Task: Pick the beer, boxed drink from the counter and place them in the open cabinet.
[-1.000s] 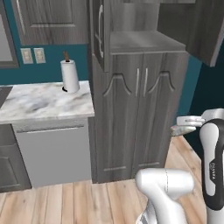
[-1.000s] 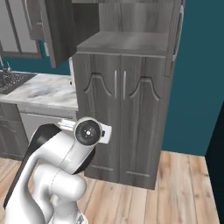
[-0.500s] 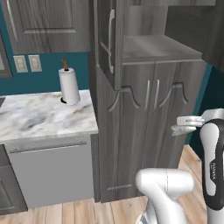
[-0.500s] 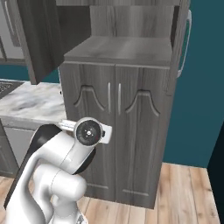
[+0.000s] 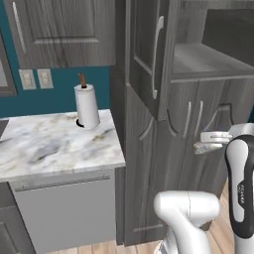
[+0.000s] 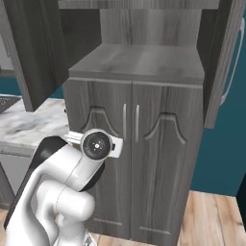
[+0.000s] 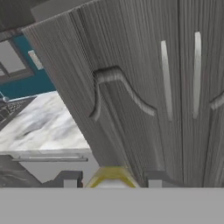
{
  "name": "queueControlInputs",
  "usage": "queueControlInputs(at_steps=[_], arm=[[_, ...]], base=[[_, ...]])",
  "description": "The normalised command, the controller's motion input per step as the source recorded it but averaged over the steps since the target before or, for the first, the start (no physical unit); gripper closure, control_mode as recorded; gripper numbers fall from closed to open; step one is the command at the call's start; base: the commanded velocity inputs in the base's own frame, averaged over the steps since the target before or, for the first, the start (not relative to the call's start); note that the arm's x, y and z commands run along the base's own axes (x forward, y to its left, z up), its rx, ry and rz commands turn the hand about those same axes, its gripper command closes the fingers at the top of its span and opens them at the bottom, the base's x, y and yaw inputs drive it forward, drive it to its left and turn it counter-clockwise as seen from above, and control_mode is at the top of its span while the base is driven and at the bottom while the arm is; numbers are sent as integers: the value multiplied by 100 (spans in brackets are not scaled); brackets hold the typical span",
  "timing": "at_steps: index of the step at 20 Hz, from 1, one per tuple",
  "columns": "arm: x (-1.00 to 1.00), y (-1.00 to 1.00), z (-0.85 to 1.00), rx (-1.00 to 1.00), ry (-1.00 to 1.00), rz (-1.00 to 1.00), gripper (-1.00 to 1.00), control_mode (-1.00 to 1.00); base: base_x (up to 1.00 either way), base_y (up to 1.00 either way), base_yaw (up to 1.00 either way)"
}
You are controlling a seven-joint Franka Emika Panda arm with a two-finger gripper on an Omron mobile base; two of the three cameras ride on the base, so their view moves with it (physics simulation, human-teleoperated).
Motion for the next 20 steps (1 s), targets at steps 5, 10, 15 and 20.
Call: queueControlInputs(at_steps=[5, 10, 15, 20], arm=[[0, 0, 0, 0, 0, 0, 100, 100], [0, 0, 0, 0, 0, 0, 100, 100], [0, 0, 0, 0, 0, 0, 100, 100], [0, 0, 0, 0, 0, 0, 100, 100]], base=[[47, 8, -3], [24, 0, -6], [33, 0, -1], [31, 0, 0]])
